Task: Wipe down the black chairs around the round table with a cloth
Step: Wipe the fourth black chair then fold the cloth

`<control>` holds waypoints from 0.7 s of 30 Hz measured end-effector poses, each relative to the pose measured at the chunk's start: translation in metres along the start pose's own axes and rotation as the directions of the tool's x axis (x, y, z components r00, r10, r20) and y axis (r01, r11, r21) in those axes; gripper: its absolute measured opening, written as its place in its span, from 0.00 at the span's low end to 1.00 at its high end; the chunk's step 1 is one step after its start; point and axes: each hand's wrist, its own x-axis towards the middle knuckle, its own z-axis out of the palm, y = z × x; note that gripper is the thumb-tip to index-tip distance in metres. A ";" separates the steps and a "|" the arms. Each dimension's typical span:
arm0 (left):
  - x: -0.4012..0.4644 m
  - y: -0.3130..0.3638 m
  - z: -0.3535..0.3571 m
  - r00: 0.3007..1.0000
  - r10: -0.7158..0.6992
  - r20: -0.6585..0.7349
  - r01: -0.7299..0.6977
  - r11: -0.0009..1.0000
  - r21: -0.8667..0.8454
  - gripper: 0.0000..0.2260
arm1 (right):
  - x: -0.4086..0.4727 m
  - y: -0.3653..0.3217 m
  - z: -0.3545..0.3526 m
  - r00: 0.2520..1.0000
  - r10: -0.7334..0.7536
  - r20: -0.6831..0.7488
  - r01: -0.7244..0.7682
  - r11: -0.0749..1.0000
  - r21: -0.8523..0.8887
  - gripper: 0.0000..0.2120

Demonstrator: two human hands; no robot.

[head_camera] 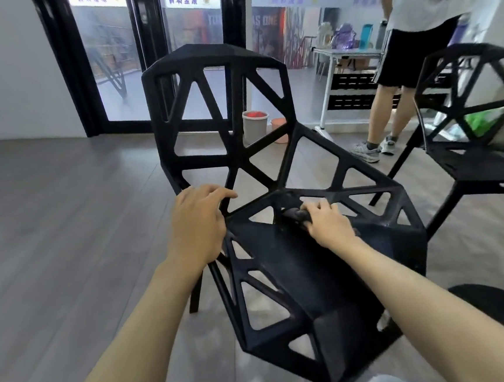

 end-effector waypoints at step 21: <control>0.040 -0.059 -0.012 0.976 0.142 0.165 -0.146 0.989 0.016 0.17 | -0.145 -0.067 -0.042 0.975 -0.220 -0.039 0.222 0.973 0.056 0.15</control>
